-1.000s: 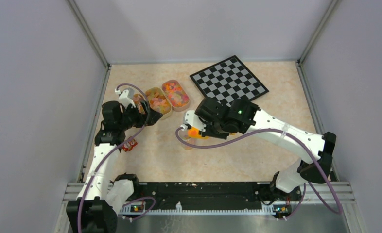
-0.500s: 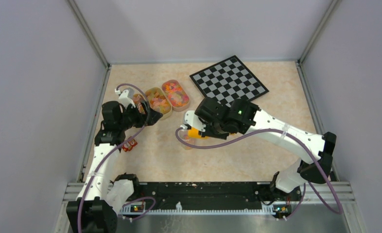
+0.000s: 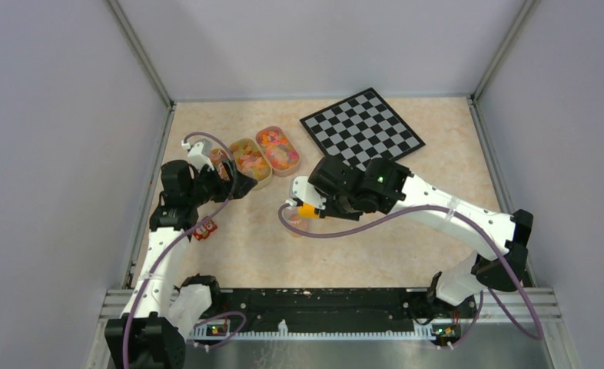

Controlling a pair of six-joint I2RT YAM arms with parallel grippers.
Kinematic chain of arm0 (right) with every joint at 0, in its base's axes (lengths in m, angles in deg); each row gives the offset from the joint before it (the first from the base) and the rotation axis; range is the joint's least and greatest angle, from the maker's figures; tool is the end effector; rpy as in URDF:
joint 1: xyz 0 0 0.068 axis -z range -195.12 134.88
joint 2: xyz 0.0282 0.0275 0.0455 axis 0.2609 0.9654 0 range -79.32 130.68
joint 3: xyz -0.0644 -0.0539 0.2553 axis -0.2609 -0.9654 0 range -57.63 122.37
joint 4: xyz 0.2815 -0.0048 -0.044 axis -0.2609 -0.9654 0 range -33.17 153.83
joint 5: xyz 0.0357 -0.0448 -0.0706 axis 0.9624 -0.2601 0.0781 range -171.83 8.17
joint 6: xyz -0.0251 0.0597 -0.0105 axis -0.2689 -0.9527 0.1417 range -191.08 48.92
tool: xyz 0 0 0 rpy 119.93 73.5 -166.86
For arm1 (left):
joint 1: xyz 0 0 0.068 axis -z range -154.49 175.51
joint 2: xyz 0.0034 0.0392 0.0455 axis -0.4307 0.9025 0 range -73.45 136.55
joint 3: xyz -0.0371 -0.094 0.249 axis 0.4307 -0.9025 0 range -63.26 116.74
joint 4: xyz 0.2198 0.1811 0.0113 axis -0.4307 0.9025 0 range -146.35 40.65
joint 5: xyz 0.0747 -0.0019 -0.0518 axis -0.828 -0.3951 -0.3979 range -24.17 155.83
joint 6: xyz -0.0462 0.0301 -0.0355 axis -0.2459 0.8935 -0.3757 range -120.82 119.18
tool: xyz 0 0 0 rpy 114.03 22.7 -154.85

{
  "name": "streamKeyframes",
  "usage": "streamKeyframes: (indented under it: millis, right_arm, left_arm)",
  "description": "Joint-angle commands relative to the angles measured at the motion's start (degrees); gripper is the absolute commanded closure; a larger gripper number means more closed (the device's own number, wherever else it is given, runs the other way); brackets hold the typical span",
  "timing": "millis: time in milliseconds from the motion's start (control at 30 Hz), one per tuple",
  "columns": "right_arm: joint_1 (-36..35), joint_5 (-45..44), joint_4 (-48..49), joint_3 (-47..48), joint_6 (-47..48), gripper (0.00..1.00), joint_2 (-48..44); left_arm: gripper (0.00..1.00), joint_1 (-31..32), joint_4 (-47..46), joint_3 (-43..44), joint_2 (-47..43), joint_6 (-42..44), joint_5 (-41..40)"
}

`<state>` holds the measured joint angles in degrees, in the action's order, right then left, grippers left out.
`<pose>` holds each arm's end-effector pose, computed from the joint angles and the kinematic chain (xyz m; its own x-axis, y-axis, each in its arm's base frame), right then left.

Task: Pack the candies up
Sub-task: Place the fake candies in the packing bottle.

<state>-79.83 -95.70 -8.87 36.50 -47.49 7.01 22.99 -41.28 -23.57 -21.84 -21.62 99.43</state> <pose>0.1460 0.2798 0.3565 -0.0208 -0.9531 -0.3018 -0.9195 0.1367 -0.3686 0.2405 -0.0181 0.2669 -0.5860 -0.3218 -0.7436 0.2651 0.7911 -0.5513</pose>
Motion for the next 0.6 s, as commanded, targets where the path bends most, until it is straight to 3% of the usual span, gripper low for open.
streamKeyframes:
  millis: [0, 167, 367, 567]
  right_arm:
    - [-1.89, -2.33, 2.39, -2.18, 1.11, 1.00, -5.51]
    - [-4.33, -3.23, 10.96, -8.95, 5.96, 1.00, -12.67]
    - [-4.74, -3.41, 33.61, -24.90, 17.40, 1.00, -25.46]
    - [-4.73, -6.86, 46.62, -29.68, 17.82, 1.00, -26.53]
  left_arm:
    - [0.01, 0.24, -0.09, 0.19, -0.79, 0.77, -0.30]
    - [0.01, 0.24, 1.52, 0.97, -1.05, 0.62, -3.49]
    - [0.01, 0.33, 1.67, 1.70, -1.36, -1.33, 1.35]
    - [0.01, 0.33, 5.05, 7.67, -3.30, -4.08, 4.88]
